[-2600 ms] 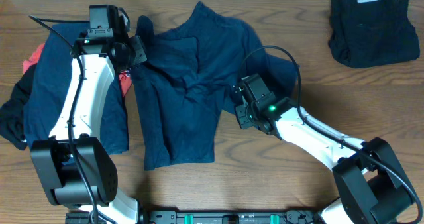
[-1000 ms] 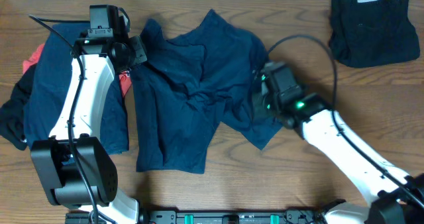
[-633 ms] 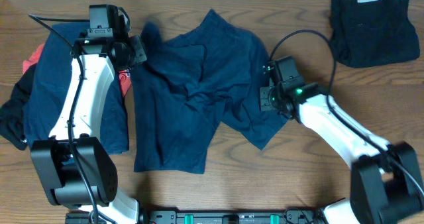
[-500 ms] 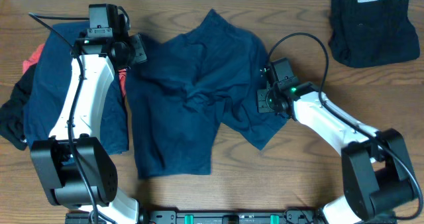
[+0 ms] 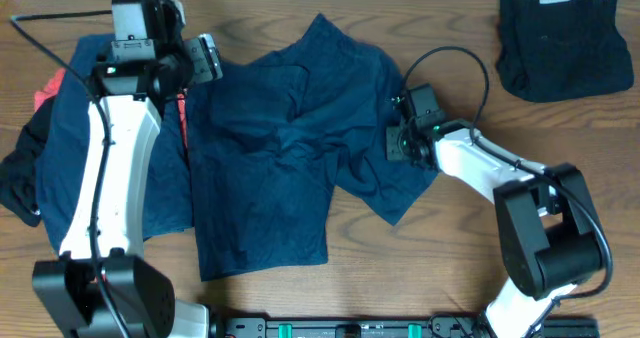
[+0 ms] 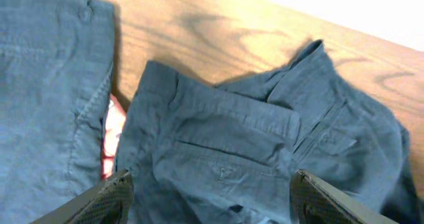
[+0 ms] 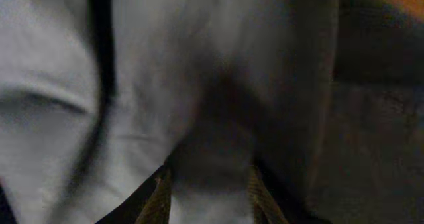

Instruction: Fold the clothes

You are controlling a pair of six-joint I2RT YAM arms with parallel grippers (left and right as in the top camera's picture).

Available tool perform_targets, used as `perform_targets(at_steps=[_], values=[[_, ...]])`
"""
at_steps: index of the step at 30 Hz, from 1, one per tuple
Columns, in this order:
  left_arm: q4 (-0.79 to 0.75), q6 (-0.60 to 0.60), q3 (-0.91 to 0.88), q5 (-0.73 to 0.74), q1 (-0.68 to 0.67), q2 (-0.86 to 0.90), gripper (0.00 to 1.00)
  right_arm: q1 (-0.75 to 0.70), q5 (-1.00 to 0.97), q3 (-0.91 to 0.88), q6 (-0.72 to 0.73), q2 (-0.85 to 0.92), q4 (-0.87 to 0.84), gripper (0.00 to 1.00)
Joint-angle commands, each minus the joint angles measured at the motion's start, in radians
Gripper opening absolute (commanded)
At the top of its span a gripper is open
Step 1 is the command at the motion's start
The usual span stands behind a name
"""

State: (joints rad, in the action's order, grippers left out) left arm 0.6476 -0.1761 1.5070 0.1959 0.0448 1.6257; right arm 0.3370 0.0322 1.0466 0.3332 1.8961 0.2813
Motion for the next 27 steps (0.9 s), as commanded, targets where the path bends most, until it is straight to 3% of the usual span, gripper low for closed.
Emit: perform_targets(at_steps=[1, 6, 11, 16, 21, 27], values=[[0.003, 0.023, 0.023, -0.005, 0.005, -0.005, 0.78, -0.055, -0.021, -0.039, 0.034, 0.136, -0.013, 0.42], [0.002, 0.023, 0.022, -0.005, 0.005, 0.000, 0.78, -0.131, -0.038, -0.039, 0.041, 0.220, -0.170, 0.49], [0.002, 0.023, 0.022, -0.005, 0.005, 0.019, 0.78, -0.186, -0.033, -0.038, 0.036, 0.277, -0.420, 0.66], [-0.005, 0.023, 0.021, -0.005, 0.004, 0.070, 0.78, -0.190, -0.024, 0.002, -0.073, 0.283, -0.572, 0.80], [-0.037, 0.029, 0.021, -0.005, 0.003, 0.153, 0.78, -0.204, -0.067, 0.155, -0.132, 0.281, -0.519, 0.89], [-0.144, 0.094, 0.021, -0.004, 0.003, 0.269, 0.78, -0.211, 0.075, 0.440, -0.132, 0.255, -0.134, 0.90]])
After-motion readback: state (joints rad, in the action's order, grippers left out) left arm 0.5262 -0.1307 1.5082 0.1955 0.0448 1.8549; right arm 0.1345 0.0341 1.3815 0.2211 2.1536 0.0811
